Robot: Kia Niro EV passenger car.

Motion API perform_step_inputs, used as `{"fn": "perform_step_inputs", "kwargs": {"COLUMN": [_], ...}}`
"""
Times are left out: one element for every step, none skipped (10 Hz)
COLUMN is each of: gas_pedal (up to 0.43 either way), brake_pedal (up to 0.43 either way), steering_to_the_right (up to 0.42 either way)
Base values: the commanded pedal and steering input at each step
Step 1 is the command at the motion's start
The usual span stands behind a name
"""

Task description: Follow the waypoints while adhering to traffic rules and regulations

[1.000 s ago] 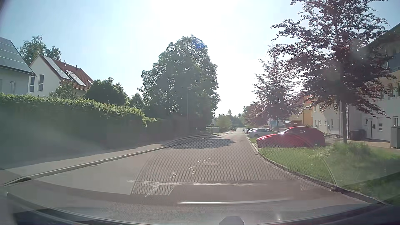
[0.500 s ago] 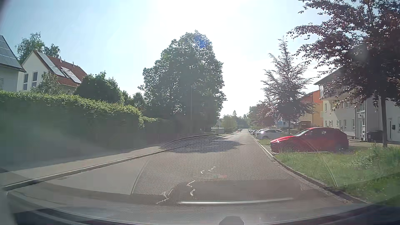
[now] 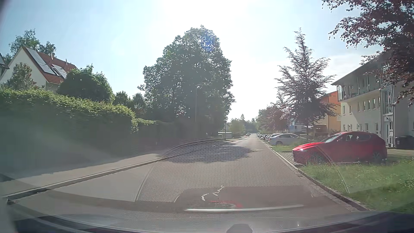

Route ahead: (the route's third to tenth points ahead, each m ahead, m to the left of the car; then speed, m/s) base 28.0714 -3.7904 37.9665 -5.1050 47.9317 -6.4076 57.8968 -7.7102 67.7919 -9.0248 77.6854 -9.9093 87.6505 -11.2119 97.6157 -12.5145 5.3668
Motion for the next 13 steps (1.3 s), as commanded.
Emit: {"fn": "perform_step_inputs", "kwargs": {"gas_pedal": [0.11, 0.11, 0.11, 0.11, 0.11, 0.11, 0.11, 0.11, 0.11, 0.11, 0.11, 0.11, 0.11], "brake_pedal": [0.0, 0.0, 0.0, 0.0, 0.0, 0.0, 0.0, 0.0, 0.0, 0.0, 0.0, 0.0, 0.0], "steering_to_the_right": [0.035, 0.038, 0.041, 0.045, 0.05, 0.055, 0.058, 0.06, 0.06, 0.06, 0.06, 0.06, 0.06]}}
